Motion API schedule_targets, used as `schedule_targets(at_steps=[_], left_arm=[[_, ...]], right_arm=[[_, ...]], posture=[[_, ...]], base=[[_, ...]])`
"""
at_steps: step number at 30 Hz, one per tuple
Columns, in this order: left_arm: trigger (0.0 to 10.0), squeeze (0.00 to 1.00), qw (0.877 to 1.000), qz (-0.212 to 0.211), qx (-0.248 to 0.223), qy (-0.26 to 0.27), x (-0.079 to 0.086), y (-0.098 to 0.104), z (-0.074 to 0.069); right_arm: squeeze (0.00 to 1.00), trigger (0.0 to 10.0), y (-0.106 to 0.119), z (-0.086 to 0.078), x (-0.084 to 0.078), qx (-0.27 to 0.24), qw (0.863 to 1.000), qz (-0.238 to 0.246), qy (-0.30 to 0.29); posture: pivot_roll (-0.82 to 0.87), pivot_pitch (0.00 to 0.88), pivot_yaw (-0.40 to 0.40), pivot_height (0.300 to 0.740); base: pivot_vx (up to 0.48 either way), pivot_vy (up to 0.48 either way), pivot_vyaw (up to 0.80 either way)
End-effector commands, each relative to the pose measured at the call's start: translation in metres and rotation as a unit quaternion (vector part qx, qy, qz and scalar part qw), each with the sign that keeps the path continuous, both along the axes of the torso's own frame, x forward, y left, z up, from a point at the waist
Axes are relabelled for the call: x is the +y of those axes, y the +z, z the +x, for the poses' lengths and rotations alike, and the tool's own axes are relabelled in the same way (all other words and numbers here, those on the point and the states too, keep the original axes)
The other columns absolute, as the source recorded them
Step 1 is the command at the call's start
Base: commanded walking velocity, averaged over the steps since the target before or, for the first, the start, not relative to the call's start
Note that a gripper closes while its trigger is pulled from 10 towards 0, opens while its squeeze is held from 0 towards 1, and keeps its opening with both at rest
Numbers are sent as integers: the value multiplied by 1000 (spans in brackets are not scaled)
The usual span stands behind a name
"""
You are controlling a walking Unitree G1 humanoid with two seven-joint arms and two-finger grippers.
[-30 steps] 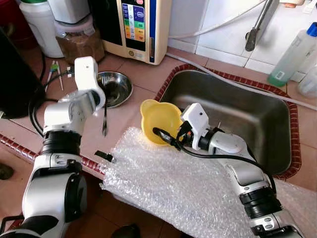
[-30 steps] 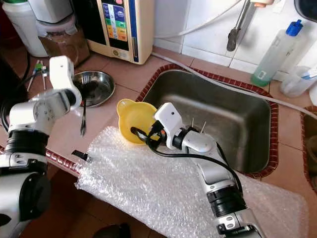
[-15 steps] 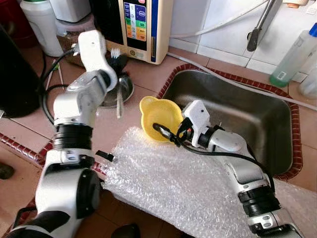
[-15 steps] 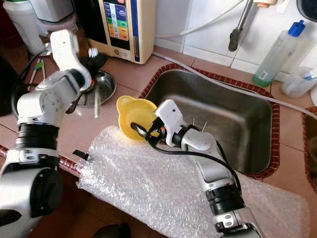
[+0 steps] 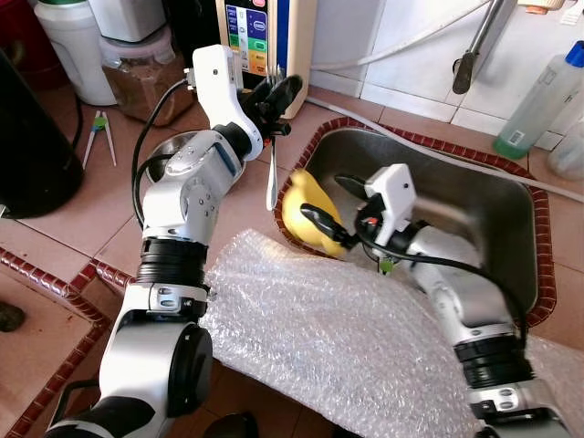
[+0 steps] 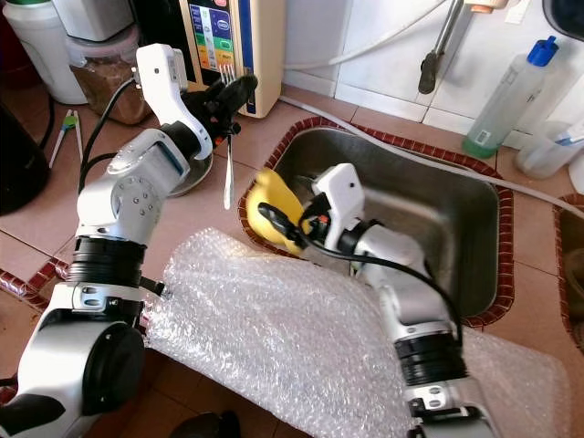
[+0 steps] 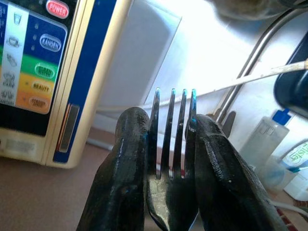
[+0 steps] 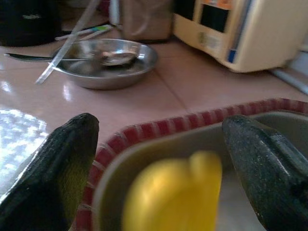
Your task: Kitchen organization
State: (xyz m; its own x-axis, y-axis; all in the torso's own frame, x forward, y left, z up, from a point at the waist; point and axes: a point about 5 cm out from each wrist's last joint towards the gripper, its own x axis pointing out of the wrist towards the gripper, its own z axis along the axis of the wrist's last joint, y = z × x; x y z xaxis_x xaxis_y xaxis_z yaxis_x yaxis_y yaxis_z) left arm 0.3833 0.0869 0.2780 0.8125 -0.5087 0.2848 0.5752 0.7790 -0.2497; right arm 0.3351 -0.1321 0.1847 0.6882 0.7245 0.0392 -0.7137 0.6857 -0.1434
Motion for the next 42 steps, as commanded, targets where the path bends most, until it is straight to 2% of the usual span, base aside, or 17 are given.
schedule_targets(at_steps=[1, 8, 17, 18, 20, 23, 28, 35, 38, 42], left_arm=[[0, 0, 1000, 4, -5, -4, -2, 0, -2], [0, 0, 1000, 0, -12, -8, -3, -1, -3], [0, 0, 1000, -7, -20, -4, -3, 1, -2], [0, 0, 1000, -8, -23, -4, -4, 1, -2], [196, 0, 1000, -9, -26, -4, -5, 2, -3], [353, 0, 999, -15, -30, -11, -11, 3, -4], [549, 0, 999, -18, -34, -23, -21, 4, -9], [588, 0, 998, -18, -42, -40, -33, 6, -16], [745, 0, 998, -22, -44, -48, -39, 7, -19], [863, 0, 997, -24, -43, -53, -42, 6, -21]], right_arm=[[0, 10000, 7, 3, -4, -5, 1000, 3, 3], [0, 10000, 10, 7, -10, -2, 1000, 8, -8], [0, 10000, 10, 8, -4, 7, 1000, 30, 0], [0, 10000, 13, 6, -1, 17, 998, 57, 16], [0, 10000, 15, 4, 1, 23, 996, 75, 30], [0, 10000, 21, 8, -3, 34, 992, 118, 36], [0, 10000, 29, 12, -2, 32, 987, 152, 36], [0, 10000, 28, 12, 9, 33, 987, 148, 47], [0, 10000, 28, 13, 19, 33, 987, 148, 55], [0, 10000, 27, 16, 22, 21, 990, 131, 39]], posture=[[15, 154, -24, 740], [21, 160, -31, 740], [25, 157, -32, 740], [24, 155, -32, 740], [24, 154, -33, 740], [25, 150, -39, 740], [30, 147, -42, 740], [36, 144, -43, 740], [36, 140, -41, 740], [36, 137, -40, 740]], base=[[0, 0, 0], [0, 0, 0], [0, 0, 0], [0, 0, 0], [0, 0, 0], [0, 0, 0], [0, 0, 0], [0, 0, 0], [0, 0, 0], [0, 0, 0]])
